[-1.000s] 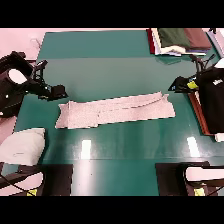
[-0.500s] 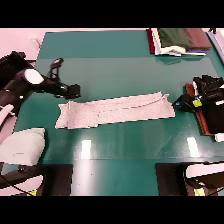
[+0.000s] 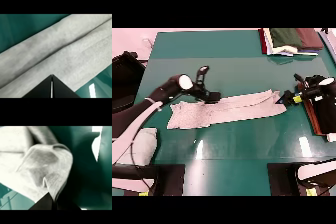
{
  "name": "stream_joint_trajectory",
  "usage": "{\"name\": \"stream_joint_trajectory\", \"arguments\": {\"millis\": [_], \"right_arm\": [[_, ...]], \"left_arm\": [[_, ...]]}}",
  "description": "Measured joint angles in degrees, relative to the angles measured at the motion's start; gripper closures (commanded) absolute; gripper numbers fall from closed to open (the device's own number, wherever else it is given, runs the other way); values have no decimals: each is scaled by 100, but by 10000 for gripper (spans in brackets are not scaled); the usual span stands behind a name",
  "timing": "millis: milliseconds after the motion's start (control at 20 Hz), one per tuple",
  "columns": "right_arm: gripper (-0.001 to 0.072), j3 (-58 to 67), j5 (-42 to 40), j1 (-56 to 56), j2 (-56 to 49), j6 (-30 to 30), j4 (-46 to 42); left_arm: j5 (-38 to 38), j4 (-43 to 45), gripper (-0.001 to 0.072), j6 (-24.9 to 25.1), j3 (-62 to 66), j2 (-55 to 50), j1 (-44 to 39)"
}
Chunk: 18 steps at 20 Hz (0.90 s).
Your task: Fold the shirts.
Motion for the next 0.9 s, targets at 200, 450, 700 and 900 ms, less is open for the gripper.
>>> {"name": "stream_joint_trajectory", "arguments": {"millis": [200,450,700,900], "right_arm": [[697,737,280,350,588,120,55],[697,1480,323,1097,1335,651,66],[697,2022,181,2000,1665,1091,76],[697,2269,-46,2660,1727,1300,76]], "left_arm": [[55,-50,685,-15,678,-774,-350],[114,-168,685,-20,1095,-1381,-520],[256,-380,685,-24,1200,-1565,-546],[-120,-256,685,-22,1543,-1515,-297]]}}
